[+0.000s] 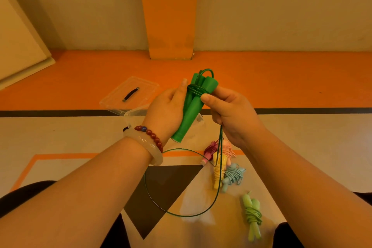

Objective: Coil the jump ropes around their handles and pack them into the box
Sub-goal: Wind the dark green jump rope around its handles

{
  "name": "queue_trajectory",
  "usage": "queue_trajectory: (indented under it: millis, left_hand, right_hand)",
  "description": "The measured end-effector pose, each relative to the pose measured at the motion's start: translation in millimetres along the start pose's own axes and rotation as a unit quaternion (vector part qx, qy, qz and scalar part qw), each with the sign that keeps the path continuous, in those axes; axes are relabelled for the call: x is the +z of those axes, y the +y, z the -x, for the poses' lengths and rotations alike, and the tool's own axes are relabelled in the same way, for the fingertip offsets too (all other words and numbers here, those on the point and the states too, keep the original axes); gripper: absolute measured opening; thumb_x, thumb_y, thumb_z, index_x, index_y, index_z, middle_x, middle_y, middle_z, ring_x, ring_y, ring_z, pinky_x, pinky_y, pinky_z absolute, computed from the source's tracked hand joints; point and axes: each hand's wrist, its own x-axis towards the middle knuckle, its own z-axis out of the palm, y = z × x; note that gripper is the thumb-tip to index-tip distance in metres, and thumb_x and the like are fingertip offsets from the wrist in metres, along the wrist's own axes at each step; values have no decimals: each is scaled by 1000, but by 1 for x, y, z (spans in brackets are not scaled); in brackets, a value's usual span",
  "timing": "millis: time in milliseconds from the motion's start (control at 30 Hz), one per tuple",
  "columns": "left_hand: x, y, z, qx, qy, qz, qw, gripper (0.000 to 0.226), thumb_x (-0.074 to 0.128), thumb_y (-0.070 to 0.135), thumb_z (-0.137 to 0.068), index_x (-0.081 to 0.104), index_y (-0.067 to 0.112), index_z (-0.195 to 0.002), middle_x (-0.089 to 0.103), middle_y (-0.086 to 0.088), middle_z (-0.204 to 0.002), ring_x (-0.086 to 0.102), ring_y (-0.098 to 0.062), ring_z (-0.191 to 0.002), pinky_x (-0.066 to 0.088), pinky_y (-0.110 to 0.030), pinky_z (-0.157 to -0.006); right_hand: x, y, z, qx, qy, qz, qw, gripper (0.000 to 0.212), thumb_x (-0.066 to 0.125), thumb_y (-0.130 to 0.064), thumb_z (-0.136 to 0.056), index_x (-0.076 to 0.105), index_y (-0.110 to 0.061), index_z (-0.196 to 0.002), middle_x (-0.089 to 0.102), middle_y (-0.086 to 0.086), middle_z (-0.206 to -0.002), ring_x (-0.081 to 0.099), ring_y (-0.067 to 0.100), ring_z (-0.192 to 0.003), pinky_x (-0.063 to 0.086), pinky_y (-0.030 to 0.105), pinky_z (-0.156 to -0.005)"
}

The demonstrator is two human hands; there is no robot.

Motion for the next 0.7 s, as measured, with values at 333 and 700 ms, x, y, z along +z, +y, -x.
queue_trajectory:
  millis: [333, 700]
  left_hand:
    - [22, -16, 8, 127, -37, -92, 987, 33, 36, 44, -99, 50, 21, -118, 59, 1, -92, 57, -14, -80, 41, -29, -63]
    - [12, -3, 10, -52, -188, 242, 951, 12, 59, 18, -93, 54, 17, -103, 44, 0, -75, 38, -8, -49, 29, -20, -42]
  right_hand:
    - [0, 1, -2, 23, 60, 6, 998, 15, 58, -17, -92, 71, -22, -99, 56, -1, -64, 30, 6, -46, 24, 18, -41]
    - [-28, -5, -6, 31, -76, 7, 997, 34, 56, -21, -81, 64, -16, -113, 47, 9, -76, 40, 3, -49, 33, 14, -48]
